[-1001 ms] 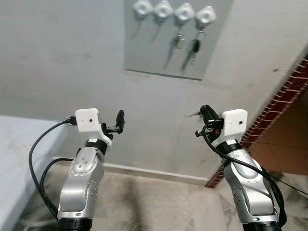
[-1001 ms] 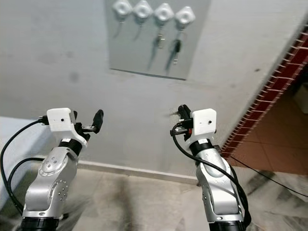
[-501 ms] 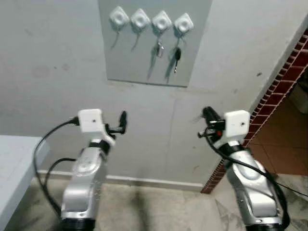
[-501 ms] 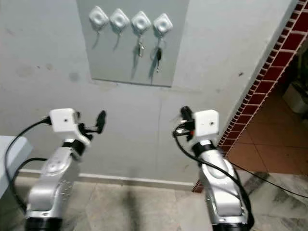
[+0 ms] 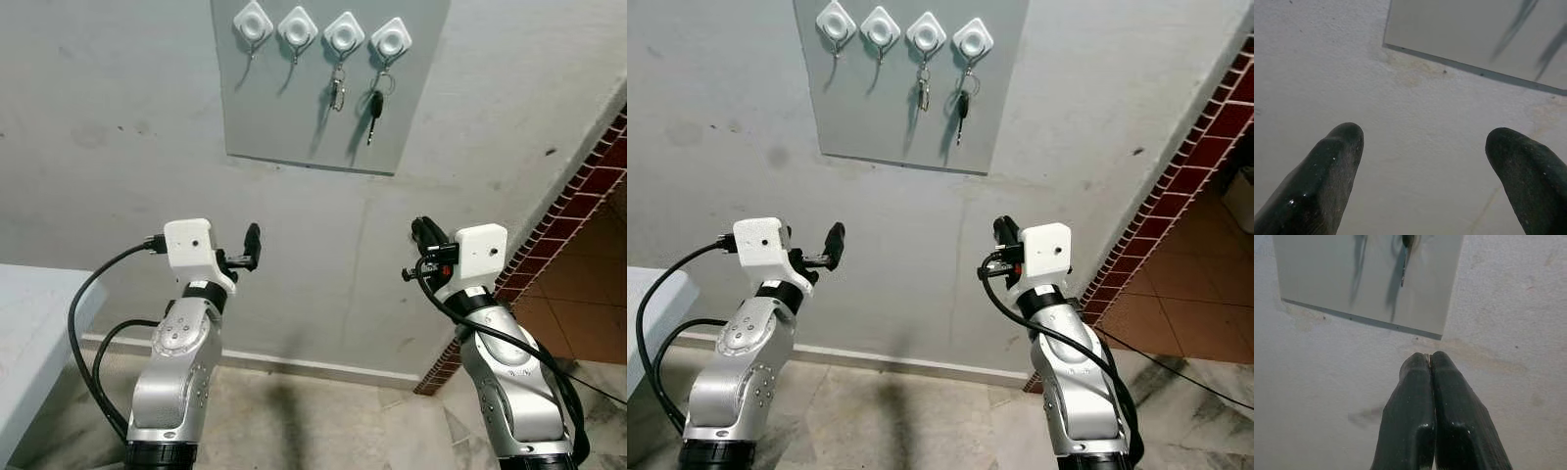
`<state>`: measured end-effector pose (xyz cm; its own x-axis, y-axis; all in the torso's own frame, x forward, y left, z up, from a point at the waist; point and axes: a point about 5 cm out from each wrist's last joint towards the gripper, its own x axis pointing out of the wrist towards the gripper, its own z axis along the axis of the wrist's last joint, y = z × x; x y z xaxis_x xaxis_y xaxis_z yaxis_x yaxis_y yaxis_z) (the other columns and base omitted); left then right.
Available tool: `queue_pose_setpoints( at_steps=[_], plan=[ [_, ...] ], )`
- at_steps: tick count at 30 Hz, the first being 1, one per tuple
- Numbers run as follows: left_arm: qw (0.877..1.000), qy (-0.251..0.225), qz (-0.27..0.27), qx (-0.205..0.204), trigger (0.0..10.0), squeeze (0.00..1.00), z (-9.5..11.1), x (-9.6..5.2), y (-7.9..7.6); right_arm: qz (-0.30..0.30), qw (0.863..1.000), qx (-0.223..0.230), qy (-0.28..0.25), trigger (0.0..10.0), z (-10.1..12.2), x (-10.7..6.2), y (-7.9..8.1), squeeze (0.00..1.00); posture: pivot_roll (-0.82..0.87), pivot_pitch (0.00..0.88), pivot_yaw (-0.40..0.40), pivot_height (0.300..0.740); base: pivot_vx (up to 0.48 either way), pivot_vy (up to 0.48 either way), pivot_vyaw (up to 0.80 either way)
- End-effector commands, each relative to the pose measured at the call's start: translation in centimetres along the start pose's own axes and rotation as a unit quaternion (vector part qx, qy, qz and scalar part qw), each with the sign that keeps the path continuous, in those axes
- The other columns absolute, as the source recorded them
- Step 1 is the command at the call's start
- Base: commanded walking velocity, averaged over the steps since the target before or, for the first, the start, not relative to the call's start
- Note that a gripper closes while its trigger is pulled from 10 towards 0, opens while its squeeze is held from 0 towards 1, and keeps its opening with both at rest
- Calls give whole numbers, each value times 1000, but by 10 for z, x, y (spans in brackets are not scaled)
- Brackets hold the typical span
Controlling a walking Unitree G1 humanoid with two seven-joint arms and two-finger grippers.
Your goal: Hang keys on a hook
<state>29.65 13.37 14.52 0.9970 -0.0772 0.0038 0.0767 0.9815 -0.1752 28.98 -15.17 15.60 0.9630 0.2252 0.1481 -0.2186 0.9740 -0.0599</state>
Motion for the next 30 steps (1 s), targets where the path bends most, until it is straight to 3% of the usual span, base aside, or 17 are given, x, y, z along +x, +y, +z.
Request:
queue_pose_setpoints(
  at_steps=[1, 9, 18, 30],
  plan=[
    [1000, 1, -8, -2, 10000, 0, 1, -1, -2, -1, 1000, -1, -8, 10000, 5, -1, -1, 0, 27, 64, -51, 732, 0, 0, 0],
    [1000, 4, -8, -1, 10000, 0, 1, -1, -1, -1, 1000, 0, -8, 10000, 6, -2, -1, 0, 25, 67, -49, 732, 0, 242, 0],
    [1000, 7, -11, -1, 10000, 0, 0, -2, -2, -3, 1000, -1, -7, 10000, 5, -3, -1, 0, 22, 67, -46, 732, 0, -44, 0],
    [1000, 10, -11, 0, 10000, 0, -1, -1, -1, -4, 1000, 1, -7, 10000, 5, -4, 0, 0, 21, 67, -42, 732, 0, 376, 0]
  ],
)
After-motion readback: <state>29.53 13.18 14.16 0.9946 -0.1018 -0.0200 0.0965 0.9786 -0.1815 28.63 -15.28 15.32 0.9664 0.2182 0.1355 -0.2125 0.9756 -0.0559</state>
